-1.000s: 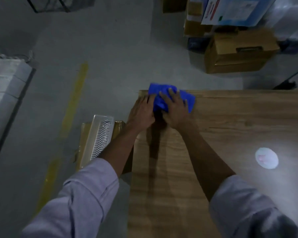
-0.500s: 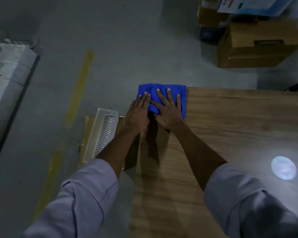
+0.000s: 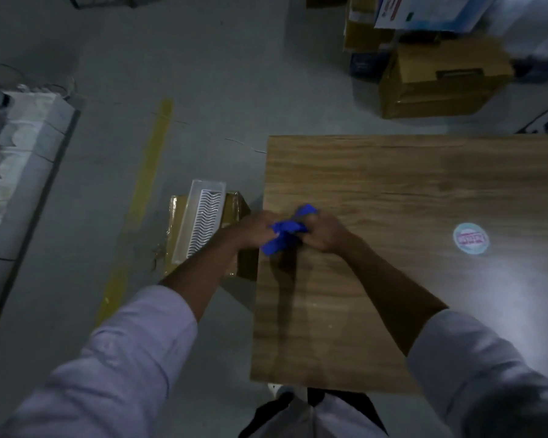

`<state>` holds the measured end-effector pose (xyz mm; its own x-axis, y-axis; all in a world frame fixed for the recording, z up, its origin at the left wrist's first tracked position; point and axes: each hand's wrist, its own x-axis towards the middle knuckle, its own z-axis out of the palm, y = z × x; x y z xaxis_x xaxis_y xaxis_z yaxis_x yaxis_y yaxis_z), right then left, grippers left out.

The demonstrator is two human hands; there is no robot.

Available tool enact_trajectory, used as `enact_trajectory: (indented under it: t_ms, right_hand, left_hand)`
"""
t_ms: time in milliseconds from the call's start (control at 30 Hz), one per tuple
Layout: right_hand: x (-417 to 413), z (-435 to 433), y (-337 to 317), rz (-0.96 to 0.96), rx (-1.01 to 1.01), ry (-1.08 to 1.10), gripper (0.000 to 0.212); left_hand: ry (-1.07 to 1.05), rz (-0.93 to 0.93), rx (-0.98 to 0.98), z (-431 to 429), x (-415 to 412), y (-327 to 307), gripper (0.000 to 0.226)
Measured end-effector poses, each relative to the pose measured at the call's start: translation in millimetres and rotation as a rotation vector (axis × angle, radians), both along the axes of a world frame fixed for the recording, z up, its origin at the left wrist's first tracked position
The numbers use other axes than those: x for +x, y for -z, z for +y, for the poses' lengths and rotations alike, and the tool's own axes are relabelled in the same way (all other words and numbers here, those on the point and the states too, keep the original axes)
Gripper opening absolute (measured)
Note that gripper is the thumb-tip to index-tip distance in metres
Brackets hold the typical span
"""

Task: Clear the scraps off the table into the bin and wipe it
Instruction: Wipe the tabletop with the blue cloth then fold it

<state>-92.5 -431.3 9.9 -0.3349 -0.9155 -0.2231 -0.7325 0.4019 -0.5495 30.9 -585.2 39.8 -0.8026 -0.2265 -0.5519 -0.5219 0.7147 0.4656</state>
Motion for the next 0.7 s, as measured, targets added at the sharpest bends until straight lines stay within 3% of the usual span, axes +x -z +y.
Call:
enact_trajectory:
  t_ms: [67,133,200,267,333,433,567,700]
  right_hand:
    - [-13,-6,-29,0.082,-0.023,0.134,0.049]
    - [-27,-19,-39,0.198,-0.208,0.347,0.059]
    - [-45,-41,-33,0.279,-0.350,0.460,0.060]
    - [-68,-66,-19,0.298,-0.240,0.529,0.058]
    - [-81,-85,7,0.192,0.007,0.555,0.063]
    - [-74,-99,53,0.156,0.225,0.503,0.070]
    - [-68,-110,71,0.209,0.086,0.390,0.074]
    - [-46,-94,62,0.123,0.026,0.210,0.075]
  left_hand:
    - [-0.040,0.175,-0.035,-11,-23,-18,0.044]
    - [0.014,0.477,-0.202,-18,-57,-23,0.058]
    - [0.062,0.595,-0.343,-23,-90,-25,0.067]
    - [0.071,0.566,-0.420,-37,-118,-11,0.071]
    - [0.139,0.460,-0.434,-54,-136,19,0.076]
    - [0.253,0.308,-0.325,-79,-140,71,0.086]
    - [0.053,0.378,-0.258,-82,-110,105,0.087]
    - [-0.170,0.290,-0.262,-45,-61,96,0.091]
